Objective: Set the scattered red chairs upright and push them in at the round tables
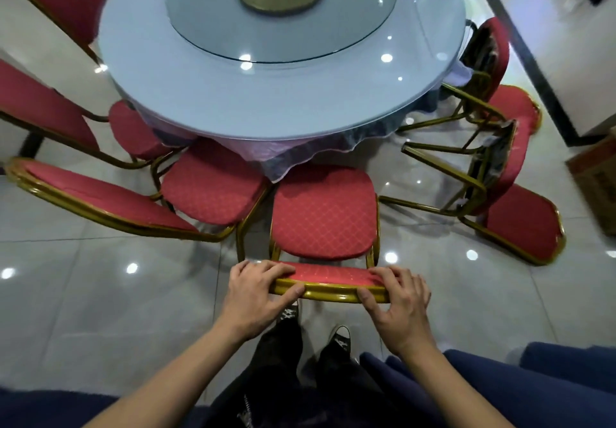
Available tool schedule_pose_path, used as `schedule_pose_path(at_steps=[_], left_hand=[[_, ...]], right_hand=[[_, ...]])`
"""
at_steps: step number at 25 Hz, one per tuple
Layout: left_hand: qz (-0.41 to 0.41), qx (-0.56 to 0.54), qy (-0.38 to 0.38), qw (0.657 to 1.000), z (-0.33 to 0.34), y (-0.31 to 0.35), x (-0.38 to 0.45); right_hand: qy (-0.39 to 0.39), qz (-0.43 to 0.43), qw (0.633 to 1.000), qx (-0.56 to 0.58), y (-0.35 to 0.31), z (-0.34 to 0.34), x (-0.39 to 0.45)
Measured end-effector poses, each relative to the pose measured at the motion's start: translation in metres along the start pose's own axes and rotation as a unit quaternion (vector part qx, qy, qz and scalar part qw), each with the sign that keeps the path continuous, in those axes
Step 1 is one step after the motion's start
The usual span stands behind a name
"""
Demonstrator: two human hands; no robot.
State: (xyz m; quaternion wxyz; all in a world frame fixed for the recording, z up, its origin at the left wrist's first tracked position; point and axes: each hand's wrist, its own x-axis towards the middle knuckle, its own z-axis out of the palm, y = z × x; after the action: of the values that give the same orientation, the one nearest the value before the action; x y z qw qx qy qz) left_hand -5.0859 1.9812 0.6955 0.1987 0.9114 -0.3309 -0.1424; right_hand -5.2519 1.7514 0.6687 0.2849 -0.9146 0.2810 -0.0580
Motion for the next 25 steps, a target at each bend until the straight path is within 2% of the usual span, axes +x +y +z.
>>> schedule_pose_path(at_steps=[11,17,25], left_hand=[[-0.033,-0.041,0.124,0.991,0.013,0.015,0.026],[-0.055,-0.041,0.147,0.987,0.019,0.018,0.044],[-0.075,-0.05,0.138,0.986,0.016,0.018,0.081]], right_hand=[[0.014,-0.053,0.998,0.015,0.013,-0.011,0.052],[0.012,-0.065,0.998,0.025,0.016,-0.015,0.074],[0.011,-0.067,0.998,0.019,0.018,-0.019,0.117]])
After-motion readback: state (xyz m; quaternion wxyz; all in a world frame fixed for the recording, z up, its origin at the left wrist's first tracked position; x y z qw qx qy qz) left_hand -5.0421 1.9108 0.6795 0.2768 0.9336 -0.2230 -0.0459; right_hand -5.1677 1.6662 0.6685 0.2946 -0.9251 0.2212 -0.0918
